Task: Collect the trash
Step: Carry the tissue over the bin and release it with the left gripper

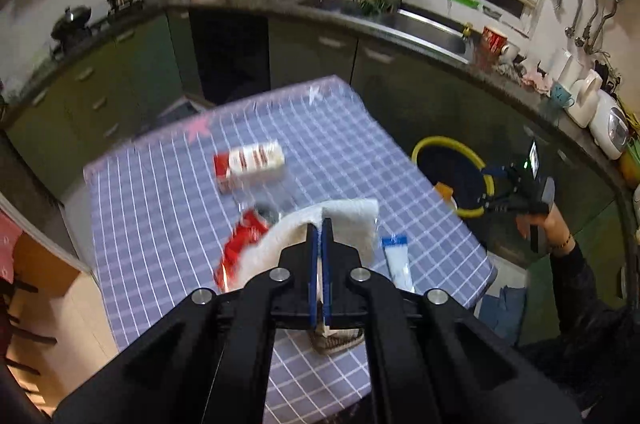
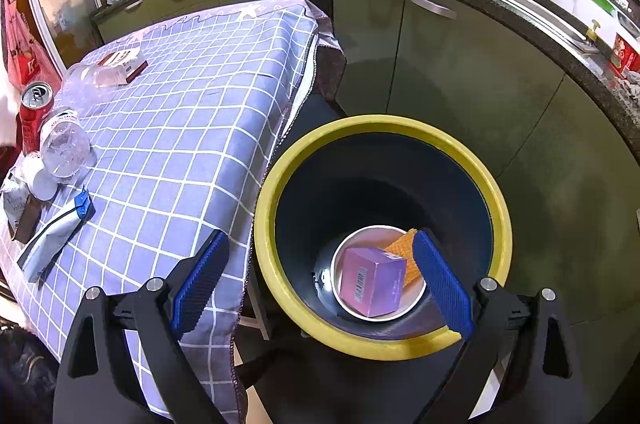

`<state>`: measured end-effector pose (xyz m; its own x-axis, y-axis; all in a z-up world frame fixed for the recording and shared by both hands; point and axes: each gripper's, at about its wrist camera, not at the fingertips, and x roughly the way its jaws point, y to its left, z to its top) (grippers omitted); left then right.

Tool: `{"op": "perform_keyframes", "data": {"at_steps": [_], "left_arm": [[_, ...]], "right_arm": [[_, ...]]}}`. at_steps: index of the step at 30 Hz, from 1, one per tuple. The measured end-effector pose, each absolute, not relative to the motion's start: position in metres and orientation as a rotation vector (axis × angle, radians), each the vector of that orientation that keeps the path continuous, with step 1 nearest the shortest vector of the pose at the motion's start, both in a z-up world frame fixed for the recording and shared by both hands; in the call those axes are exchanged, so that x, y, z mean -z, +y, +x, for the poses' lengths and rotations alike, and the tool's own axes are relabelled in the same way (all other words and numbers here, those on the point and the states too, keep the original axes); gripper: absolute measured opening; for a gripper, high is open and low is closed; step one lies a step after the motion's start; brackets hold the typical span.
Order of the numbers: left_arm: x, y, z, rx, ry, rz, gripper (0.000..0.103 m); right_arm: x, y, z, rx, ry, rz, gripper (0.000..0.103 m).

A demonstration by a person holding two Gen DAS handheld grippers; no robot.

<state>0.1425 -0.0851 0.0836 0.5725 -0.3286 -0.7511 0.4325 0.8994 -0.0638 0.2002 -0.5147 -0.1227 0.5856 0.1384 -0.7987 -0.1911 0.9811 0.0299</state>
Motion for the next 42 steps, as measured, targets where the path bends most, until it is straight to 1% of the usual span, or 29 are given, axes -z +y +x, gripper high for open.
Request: {"op": "perform_keyframes", "data": {"at_steps": [3, 9, 14, 18, 22, 27, 35, 36, 37, 38, 39, 40, 41, 42], "left_arm": [[-0.099, -0.096, 0.147, 0.465, 0.817, 0.160, 0.002], [-0.120, -0.148, 0.162, 0.564, 0.794, 0.231, 0.002], [-0.121, -0.206, 0.174, 0.680, 0.787, 0.296, 0.002], [-0.112, -0.263, 0.184, 0.790, 0.799, 0.346, 0.002], [-0.094, -0.321, 0.200, 0.881, 0.820, 0.380, 0.002], [-0.056, -0.389, 0.222, 0.956, 0.877, 0.410, 0.002], [0.030, -0.480, 0.263, 0.964, 0.993, 0.470, 0.002], [0.043, -0.490, 0.267, 0.949, 1.000, 0.493, 0.005], [0.049, -0.494, 0.269, 0.941, 1.002, 0.501, 0.016], [0.058, -0.499, 0.270, 0.939, 1.011, 0.512, 0.024], [0.062, -0.501, 0.272, 0.934, 1.016, 0.520, 0.038], [0.066, -0.501, 0.273, 0.918, 1.013, 0.526, 0.044], [0.067, -0.499, 0.273, 0.916, 1.009, 0.522, 0.045], [0.066, -0.498, 0.272, 0.921, 1.010, 0.519, 0.049]], "right_arm": [[0.117, -0.517, 0.195, -0.187, 0.910, -0.055, 0.092], [0.104, -0.530, 0.180, -0.160, 0.869, -0.039, 0.092], [0.091, -0.552, 0.159, -0.115, 0.834, -0.015, 0.092], [0.082, -0.573, 0.139, -0.065, 0.813, 0.007, 0.092], [0.078, -0.590, 0.120, -0.026, 0.804, 0.030, 0.092], [0.076, -0.608, 0.099, 0.010, 0.793, 0.060, 0.092], [0.088, -0.625, 0.095, 0.019, 0.810, 0.105, 0.092], [0.089, -0.626, 0.096, 0.018, 0.811, 0.107, 0.092], [0.090, -0.627, 0.097, 0.016, 0.811, 0.110, 0.092], [0.090, -0.627, 0.097, 0.014, 0.810, 0.112, 0.092], [0.090, -0.627, 0.098, 0.012, 0.809, 0.113, 0.092], [0.089, -0.628, 0.098, 0.010, 0.807, 0.114, 0.092], [0.089, -0.625, 0.098, 0.010, 0.806, 0.113, 0.092], [0.089, -0.625, 0.097, 0.010, 0.805, 0.112, 0.092]]}}
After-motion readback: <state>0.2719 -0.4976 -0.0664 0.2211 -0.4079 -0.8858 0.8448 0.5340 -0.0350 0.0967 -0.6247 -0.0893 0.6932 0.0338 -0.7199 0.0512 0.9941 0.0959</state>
